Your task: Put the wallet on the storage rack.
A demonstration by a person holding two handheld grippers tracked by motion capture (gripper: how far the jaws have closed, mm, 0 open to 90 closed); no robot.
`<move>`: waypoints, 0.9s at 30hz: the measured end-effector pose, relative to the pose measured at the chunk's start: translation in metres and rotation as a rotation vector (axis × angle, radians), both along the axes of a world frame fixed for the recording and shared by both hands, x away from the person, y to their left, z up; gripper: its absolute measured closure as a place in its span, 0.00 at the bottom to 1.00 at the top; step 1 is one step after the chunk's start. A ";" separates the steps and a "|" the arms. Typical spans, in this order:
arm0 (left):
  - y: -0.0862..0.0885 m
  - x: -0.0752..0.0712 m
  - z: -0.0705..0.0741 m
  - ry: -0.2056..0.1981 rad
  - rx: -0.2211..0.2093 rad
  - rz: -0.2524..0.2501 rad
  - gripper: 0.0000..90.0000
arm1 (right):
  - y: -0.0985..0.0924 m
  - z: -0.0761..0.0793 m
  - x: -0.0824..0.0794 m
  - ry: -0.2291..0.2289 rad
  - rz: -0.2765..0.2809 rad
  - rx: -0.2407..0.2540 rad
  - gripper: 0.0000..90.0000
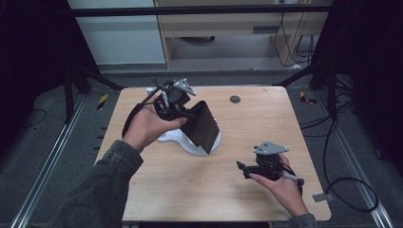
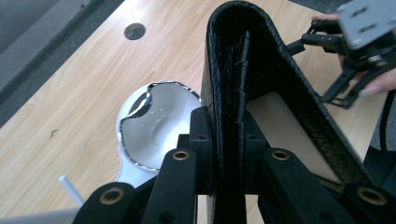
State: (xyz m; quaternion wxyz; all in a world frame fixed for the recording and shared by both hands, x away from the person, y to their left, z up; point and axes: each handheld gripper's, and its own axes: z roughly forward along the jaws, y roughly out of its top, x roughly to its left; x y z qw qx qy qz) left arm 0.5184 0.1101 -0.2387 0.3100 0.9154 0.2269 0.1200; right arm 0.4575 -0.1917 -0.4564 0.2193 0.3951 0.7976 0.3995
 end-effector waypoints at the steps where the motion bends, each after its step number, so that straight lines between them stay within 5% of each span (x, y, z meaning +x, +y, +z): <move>1: 0.000 0.000 0.000 0.000 0.000 0.000 0.89 | 0.000 0.000 0.000 0.000 0.000 0.000 0.14; 4: 0.004 0.003 0.009 -0.011 0.021 0.027 0.89 | -0.011 -0.020 0.004 0.052 -0.083 -0.016 0.11; 8: 0.008 0.008 0.014 -0.016 0.014 0.054 0.89 | -0.018 -0.032 0.007 0.095 -0.120 -0.017 0.09; 19: 0.008 0.014 0.015 -0.032 0.018 0.094 0.89 | -0.017 -0.045 0.014 0.165 -0.164 -0.027 0.09; 27: 0.005 0.019 0.010 -0.029 0.048 0.093 0.89 | -0.017 -0.048 0.016 0.166 -0.188 -0.045 0.07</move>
